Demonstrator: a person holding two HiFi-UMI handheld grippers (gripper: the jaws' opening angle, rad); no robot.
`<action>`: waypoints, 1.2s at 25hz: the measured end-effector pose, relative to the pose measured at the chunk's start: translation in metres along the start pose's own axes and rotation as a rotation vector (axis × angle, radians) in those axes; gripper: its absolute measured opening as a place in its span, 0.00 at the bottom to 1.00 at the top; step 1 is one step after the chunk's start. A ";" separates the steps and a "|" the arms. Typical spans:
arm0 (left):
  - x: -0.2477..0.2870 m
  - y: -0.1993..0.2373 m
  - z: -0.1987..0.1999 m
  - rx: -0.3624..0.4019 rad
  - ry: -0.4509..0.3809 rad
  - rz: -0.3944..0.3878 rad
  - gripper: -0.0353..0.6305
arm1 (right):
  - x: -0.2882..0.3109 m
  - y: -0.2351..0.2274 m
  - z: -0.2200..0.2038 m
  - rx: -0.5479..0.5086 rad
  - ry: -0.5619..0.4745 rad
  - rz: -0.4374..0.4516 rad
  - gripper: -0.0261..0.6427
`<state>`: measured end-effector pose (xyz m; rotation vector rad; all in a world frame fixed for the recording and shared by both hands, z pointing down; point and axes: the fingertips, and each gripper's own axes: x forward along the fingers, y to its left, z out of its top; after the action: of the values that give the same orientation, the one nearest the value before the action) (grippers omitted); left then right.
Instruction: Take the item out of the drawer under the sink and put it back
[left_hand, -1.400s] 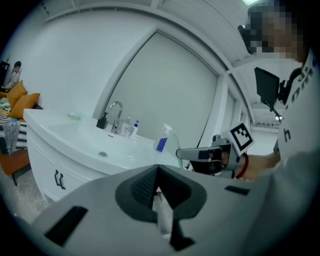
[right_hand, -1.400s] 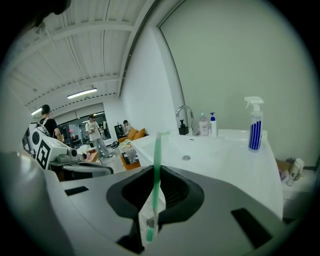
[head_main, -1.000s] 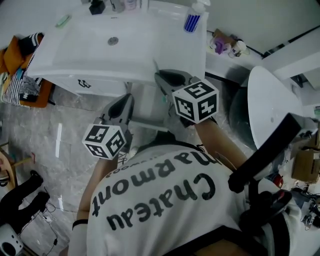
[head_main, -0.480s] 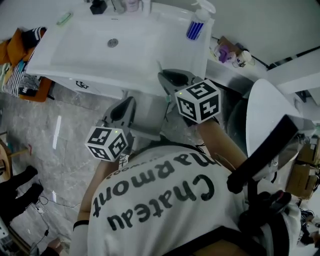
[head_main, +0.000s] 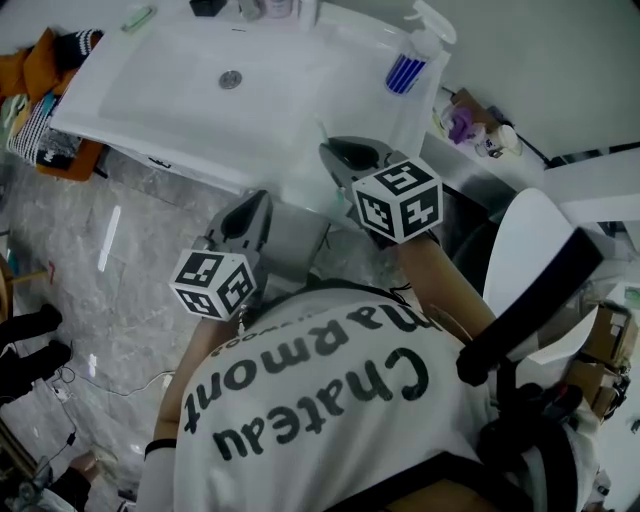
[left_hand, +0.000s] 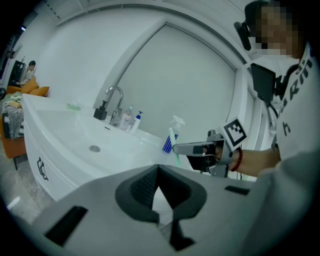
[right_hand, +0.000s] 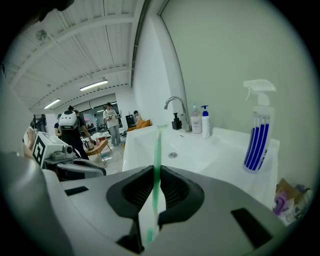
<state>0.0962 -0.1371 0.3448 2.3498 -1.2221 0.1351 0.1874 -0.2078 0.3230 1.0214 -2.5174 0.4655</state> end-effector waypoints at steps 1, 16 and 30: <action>0.003 0.000 0.000 -0.002 0.001 0.006 0.05 | 0.003 -0.004 -0.002 -0.003 0.008 0.007 0.11; 0.024 0.012 -0.002 -0.060 0.022 0.061 0.05 | 0.037 -0.052 -0.031 -0.038 0.155 0.007 0.11; 0.018 0.020 -0.006 -0.049 0.047 0.075 0.05 | 0.050 -0.072 -0.067 -0.120 0.333 -0.075 0.11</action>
<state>0.0915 -0.1573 0.3635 2.2476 -1.2766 0.1815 0.2213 -0.2568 0.4161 0.9057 -2.1769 0.4180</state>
